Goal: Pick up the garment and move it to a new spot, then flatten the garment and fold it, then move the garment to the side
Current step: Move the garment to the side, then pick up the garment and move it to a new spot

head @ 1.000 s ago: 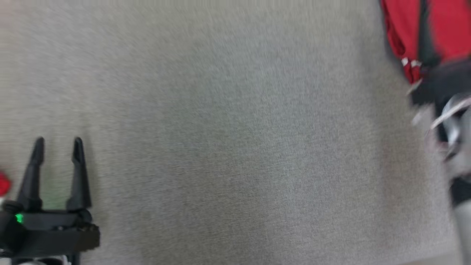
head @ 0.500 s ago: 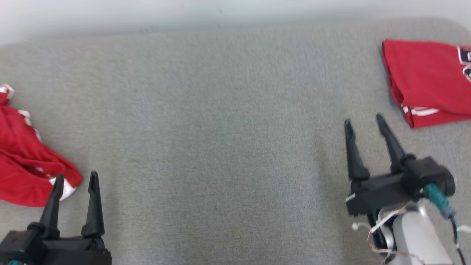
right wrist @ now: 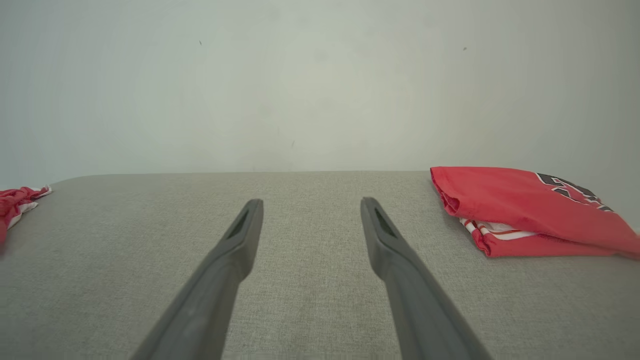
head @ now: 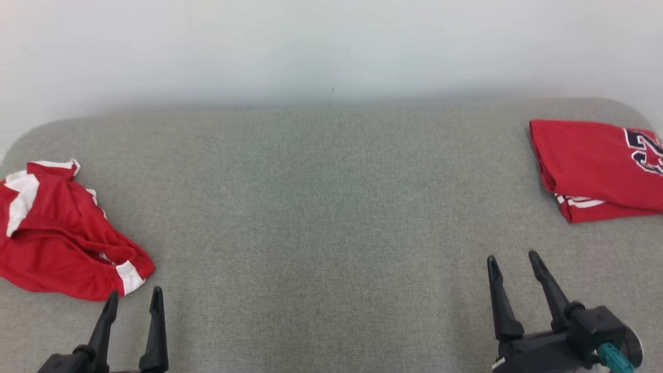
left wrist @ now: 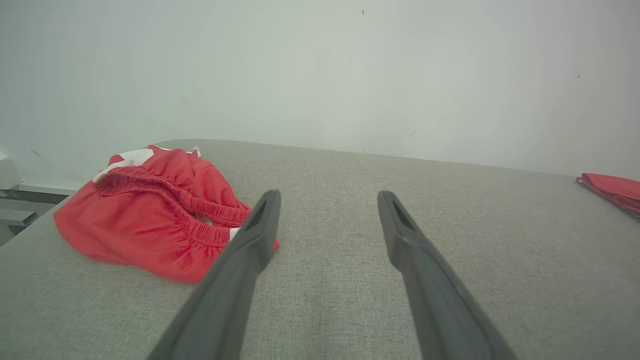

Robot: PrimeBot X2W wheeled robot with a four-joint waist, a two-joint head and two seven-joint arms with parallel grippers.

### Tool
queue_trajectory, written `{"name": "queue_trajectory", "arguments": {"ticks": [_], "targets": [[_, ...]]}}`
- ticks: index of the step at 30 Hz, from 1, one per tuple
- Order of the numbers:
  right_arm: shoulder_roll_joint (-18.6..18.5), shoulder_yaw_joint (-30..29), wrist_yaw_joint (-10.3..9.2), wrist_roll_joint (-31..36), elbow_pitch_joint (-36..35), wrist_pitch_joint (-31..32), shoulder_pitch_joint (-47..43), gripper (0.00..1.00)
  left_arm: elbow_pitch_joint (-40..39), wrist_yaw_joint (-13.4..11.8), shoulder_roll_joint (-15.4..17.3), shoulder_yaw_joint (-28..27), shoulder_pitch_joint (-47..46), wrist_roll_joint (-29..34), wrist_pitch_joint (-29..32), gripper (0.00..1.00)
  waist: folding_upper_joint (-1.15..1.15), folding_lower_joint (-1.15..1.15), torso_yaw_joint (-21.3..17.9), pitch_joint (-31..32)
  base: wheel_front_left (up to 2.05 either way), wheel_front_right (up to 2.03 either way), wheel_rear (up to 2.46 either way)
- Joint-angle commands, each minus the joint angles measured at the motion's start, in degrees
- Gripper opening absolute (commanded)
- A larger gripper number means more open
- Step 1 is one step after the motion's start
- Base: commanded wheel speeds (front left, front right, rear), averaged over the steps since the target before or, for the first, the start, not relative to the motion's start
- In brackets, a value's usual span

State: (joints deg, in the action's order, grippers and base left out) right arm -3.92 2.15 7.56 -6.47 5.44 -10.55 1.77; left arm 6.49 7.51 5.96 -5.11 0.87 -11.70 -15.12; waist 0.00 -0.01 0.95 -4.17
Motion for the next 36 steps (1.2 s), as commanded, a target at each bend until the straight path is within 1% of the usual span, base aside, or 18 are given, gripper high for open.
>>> {"name": "queue_trajectory", "arguments": {"ticks": [1, 11, 27, 32, 36], "targets": [[0.36, 0.27, -0.16, -0.58, -0.69, 0.20, -1.62, 1.00, 0.44, -0.05, -0.21, -0.30, 1.14, 0.44, -0.02, 1.00, 0.00, 0.01, 0.68, 2.66, 0.00, 0.00, 0.00], [0.79, -0.06, -0.16, -1.20, -1.43, -0.01, -5.03, 1.00, 1.77, -0.05, -0.44, -0.46, 2.55, 0.74, -0.02, 1.00, 0.00, 0.01, 0.82, 5.04, 0.00, 0.00, 0.00], [1.06, -0.15, -0.16, -1.97, 0.30, -0.80, -5.61, 1.00, 2.39, -0.05, 0.25, 0.60, 1.24, 0.59, -0.02, 1.00, 0.00, 0.01, 0.73, 4.62, 0.00, 0.00, 0.00], [1.07, 0.08, -0.16, -2.41, 0.47, -1.02, -5.87, 1.00, 2.40, -0.05, 0.40, -0.24, 0.66, 0.50, -0.02, 1.00, 0.00, 0.01, 2.31, 4.29, 0.00, 0.00, 0.00], [1.07, 0.35, -0.16, -2.63, 0.82, -1.11, -5.49, 1.00, 2.39, -0.05, 0.82, -0.98, 0.32, 0.67, -0.02, 1.00, 0.00, 0.01, 5.10, 3.71, 0.00, 0.00, 0.00]]}}
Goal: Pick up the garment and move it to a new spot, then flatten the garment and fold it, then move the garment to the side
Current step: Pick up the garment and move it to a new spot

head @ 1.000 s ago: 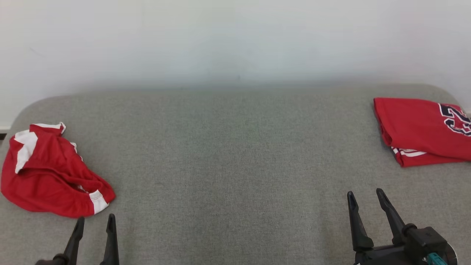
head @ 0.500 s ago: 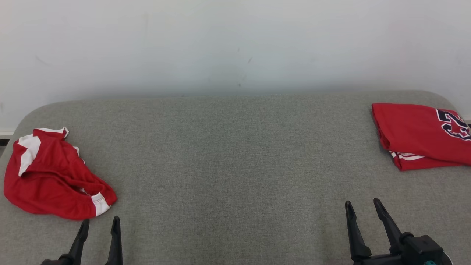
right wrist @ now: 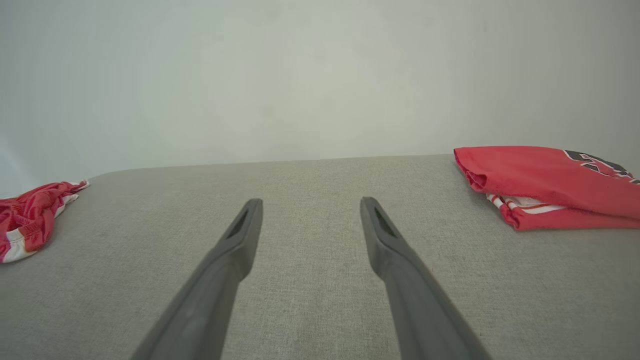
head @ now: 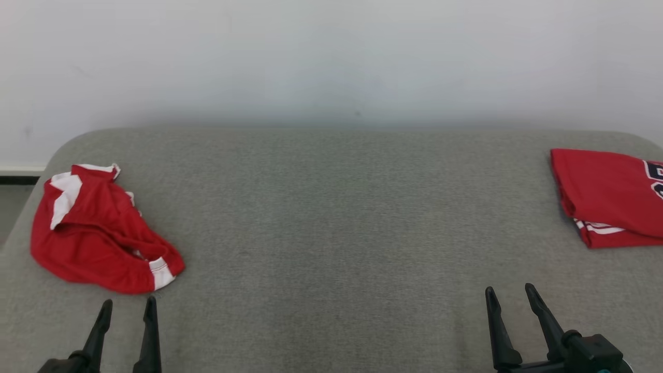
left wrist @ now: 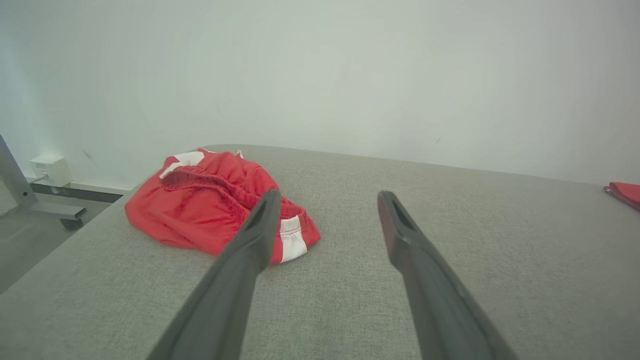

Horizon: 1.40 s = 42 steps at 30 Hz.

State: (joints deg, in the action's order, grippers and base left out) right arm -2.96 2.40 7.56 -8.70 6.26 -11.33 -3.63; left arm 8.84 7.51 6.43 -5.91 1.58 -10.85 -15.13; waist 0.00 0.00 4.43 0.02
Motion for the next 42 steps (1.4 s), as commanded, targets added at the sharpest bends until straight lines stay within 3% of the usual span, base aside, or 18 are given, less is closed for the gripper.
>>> {"name": "queue_trajectory", "arguments": {"ticks": [1, 15, 22, 36, 42], "targets": [[0.10, 0.08, -0.16, -0.47, 0.12, -0.32, 0.06, 1.00, 0.04, -0.06, 0.39, -0.40, -0.64, -0.18, -0.01, 1.00, 0.00, 0.00, 2.50, -0.73, 0.00, 0.00, 0.00], [0.09, 0.89, -0.16, -0.09, 2.98, -0.68, 3.16, 1.00, 1.43, -0.20, 0.55, -3.45, -3.48, -0.63, 0.00, 1.00, 0.00, 0.00, 18.91, -3.44, 0.00, 0.00, 0.00], [0.08, 0.98, -0.16, 0.61, 3.75, -0.09, 4.05, 1.00, 1.65, -0.20, -0.22, -4.47, -2.68, -0.37, 0.00, 1.00, 0.00, 0.00, 24.68, -3.51, 0.00, 0.00, 0.00], [-0.03, 3.70, -0.16, 0.94, 5.69, 0.84, 7.44, 1.00, 0.28, -0.14, -1.88, -8.69, -0.83, -0.85, 0.00, 1.00, 0.00, 0.00, 26.44, -4.52, 0.00, 0.00, 0.00], [-0.40, 2.09, -0.16, 0.66, 5.79, 0.12, 6.42, 1.00, 1.59, -0.14, -2.13, -8.29, -3.02, -0.62, 0.00, 1.00, 0.00, 0.00, 25.96, -4.14, 0.00, 0.00, 0.00]]}}
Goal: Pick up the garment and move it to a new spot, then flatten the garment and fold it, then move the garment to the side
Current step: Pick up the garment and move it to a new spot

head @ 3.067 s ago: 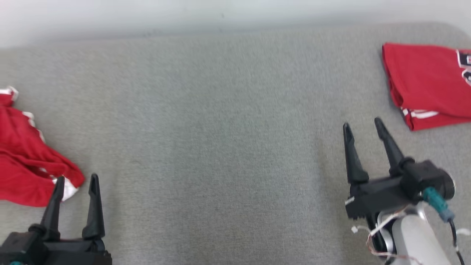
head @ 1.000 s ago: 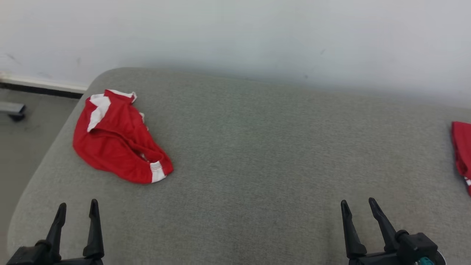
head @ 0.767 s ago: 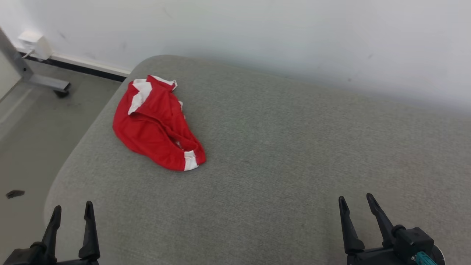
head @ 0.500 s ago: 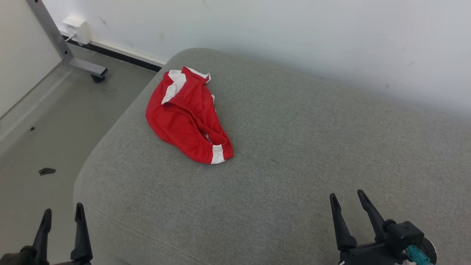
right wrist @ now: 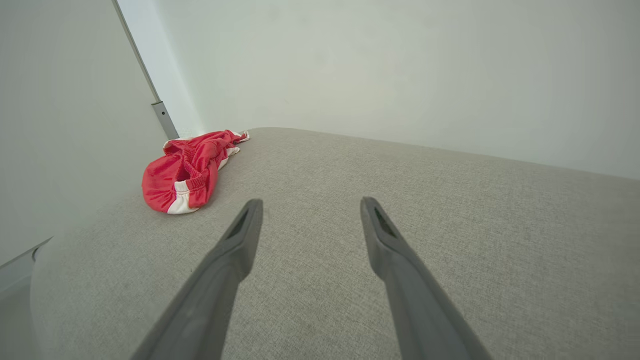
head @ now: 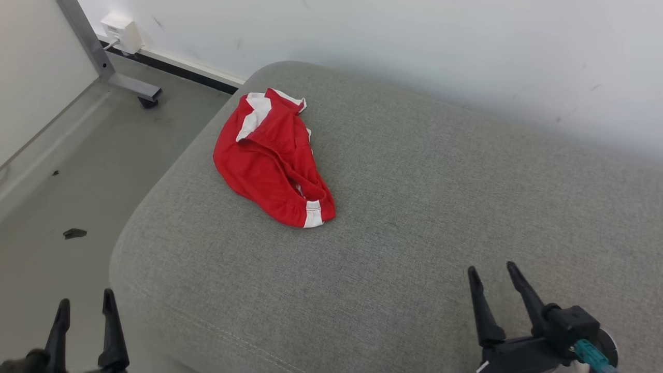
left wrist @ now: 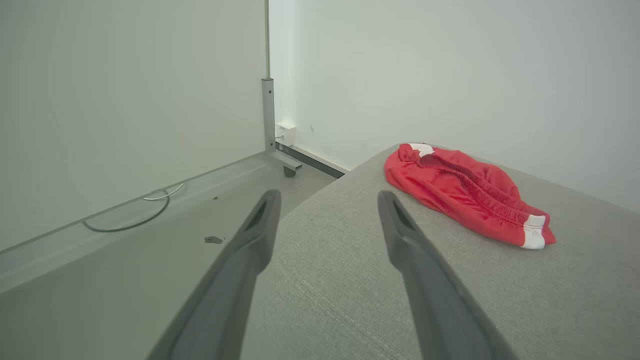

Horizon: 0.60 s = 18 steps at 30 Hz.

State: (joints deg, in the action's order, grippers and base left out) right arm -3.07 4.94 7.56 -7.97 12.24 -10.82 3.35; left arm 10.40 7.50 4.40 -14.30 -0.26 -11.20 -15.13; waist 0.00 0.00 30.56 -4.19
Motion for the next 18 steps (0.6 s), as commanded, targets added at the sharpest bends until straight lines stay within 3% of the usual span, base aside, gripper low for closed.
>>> {"name": "queue_trajectory", "arguments": {"ticks": [1, 9, 18], "targets": [[-0.28, -1.19, -0.16, 0.21, -0.50, -0.41, -0.93, 1.00, 0.33, -0.12, -0.09, 0.48, -1.80, -0.27, 0.00, 1.00, 0.00, 0.00, -0.29, 0.04, 0.00, 0.00, 0.00], [-1.06, -3.99, -0.16, 2.83, -4.69, 1.41, 2.11, 1.00, 0.94, -0.07, 2.64, 1.28, -11.97, -2.65, 0.00, 1.00, 0.00, 0.00, -8.16, -6.53, 0.00, 0.00, 0.00], [-0.51, -7.52, -0.16, 5.55, -8.84, 1.50, 6.16, 1.00, 5.74, -0.05, 12.78, 3.70, -31.74, -8.65, 0.00, 1.00, 0.00, 0.00, -19.73, -17.73, 0.00, 0.00, 0.00]]}}
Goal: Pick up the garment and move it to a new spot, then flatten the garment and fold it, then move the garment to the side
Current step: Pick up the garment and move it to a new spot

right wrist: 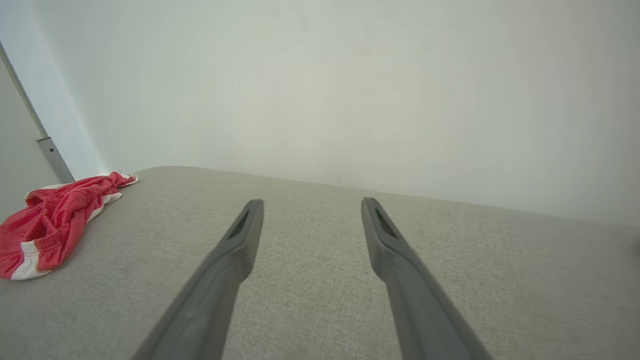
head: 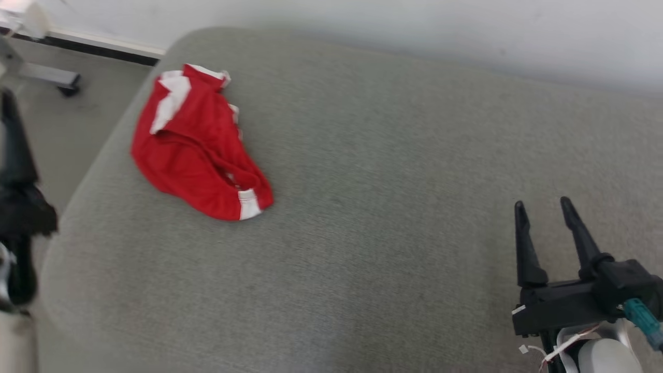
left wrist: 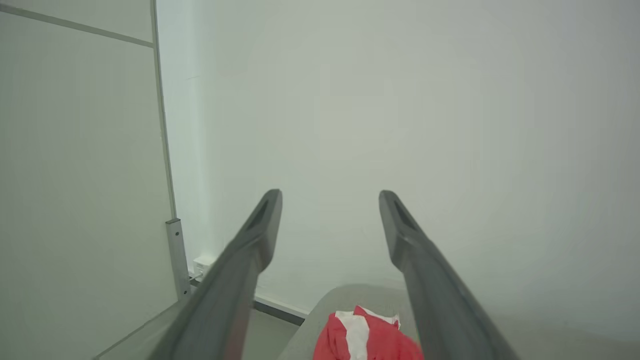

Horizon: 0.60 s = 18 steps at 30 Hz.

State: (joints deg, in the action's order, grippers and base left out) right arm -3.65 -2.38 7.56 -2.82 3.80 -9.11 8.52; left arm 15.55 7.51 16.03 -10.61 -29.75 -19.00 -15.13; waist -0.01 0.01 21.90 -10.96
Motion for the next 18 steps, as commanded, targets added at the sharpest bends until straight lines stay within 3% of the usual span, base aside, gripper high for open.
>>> {"name": "queue_trajectory", "arguments": {"ticks": [1, 4, 6, 18], "targets": [[0.17, -0.85, -0.16, 0.62, -0.64, -0.45, 1.01, 1.00, 1.41, -0.06, 2.17, 0.48, -4.36, -1.19, 0.00, 1.00, 0.01, -0.01, -12.10, -11.82, 0.00, 0.00, 0.00], [0.36, -1.71, -0.16, 1.03, -1.25, -0.70, 1.19, 1.00, 3.05, -0.06, 4.37, 1.00, -8.34, -2.44, 0.01, 1.00, 0.01, -0.01, -14.08, -13.61, 0.00, 0.00, 0.00], [0.58, -2.93, -0.16, 1.08, -2.08, -1.16, 1.55, 1.00, 6.48, -0.06, 7.94, 2.36, -13.86, -4.48, 0.39, 1.00, 0.01, -0.01, -16.57, -15.96, 0.00, 0.00, 0.00], [0.83, -4.40, -0.16, 0.08, -4.10, -1.55, 2.10, 1.00, 23.24, -0.06, 15.79, 8.85, -23.36, -9.77, 6.50, 1.00, 0.01, -0.01, -21.50, -19.28, 0.00, 0.00, 0.00]]}}
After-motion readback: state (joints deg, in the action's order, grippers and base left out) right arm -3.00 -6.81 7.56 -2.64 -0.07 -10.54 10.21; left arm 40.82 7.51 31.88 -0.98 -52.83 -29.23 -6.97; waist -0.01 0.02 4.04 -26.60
